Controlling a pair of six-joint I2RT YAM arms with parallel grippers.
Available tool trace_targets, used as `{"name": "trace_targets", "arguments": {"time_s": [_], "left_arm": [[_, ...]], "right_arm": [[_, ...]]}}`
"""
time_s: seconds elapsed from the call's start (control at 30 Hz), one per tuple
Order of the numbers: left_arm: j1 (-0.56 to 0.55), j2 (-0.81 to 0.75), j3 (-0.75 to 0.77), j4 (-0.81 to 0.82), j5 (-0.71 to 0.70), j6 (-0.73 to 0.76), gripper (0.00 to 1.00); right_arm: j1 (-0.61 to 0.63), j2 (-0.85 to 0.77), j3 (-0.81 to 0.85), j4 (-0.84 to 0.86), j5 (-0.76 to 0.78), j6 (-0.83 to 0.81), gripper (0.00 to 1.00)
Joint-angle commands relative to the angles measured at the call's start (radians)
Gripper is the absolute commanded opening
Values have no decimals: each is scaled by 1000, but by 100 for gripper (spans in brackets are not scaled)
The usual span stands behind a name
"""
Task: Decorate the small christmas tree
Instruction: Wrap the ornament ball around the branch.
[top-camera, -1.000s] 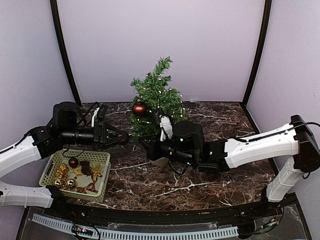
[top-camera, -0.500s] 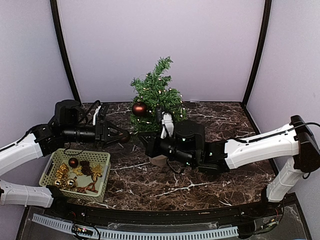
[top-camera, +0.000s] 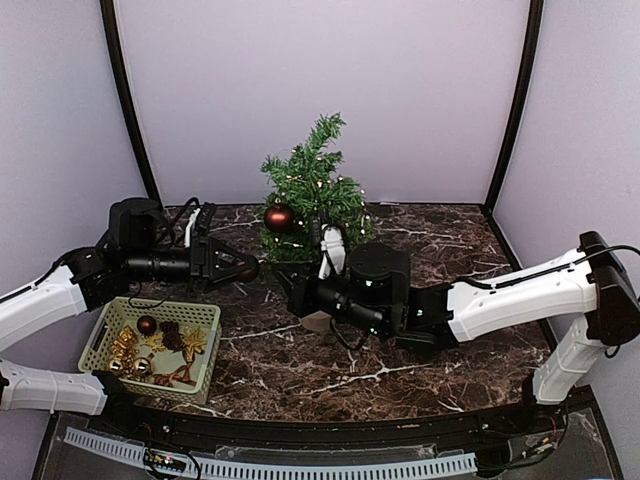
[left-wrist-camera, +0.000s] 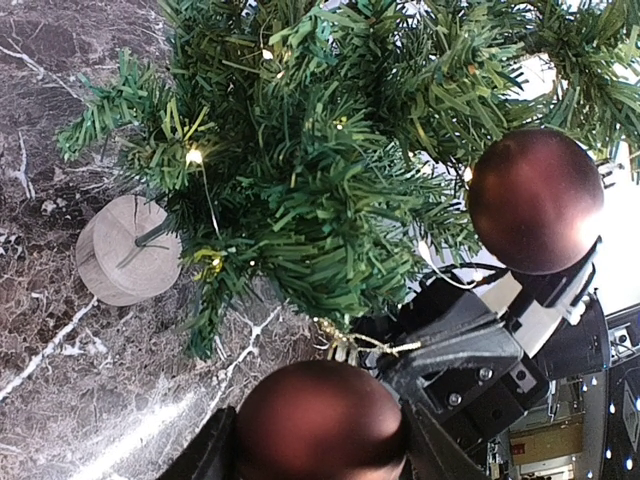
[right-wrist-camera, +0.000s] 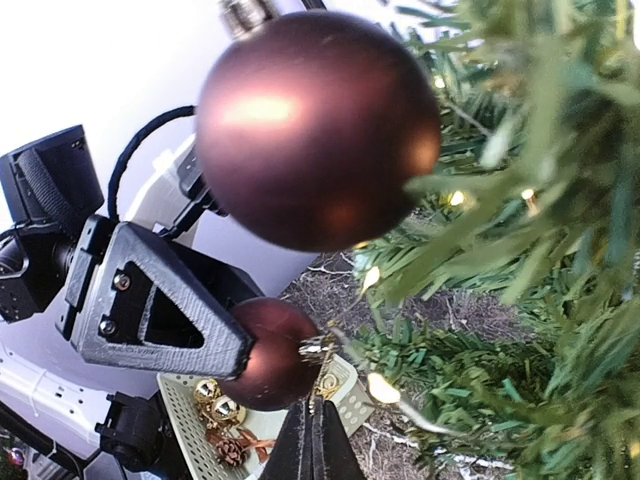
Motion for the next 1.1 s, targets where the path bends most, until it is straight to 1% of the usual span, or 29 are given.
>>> {"name": "trace_targets", "arguments": {"time_s": [0.0,0.57,1.07], "left_arm": [[10,10,36,55,21,13,47],[22,41,53,76,47,30,47],[26,54,36,74,68,24,47]], "right_arm": [[20,28,29,56,52,-73,0],[32,35,43,52,151,-182,0],[32,57,46,28,169,-177,0]]}}
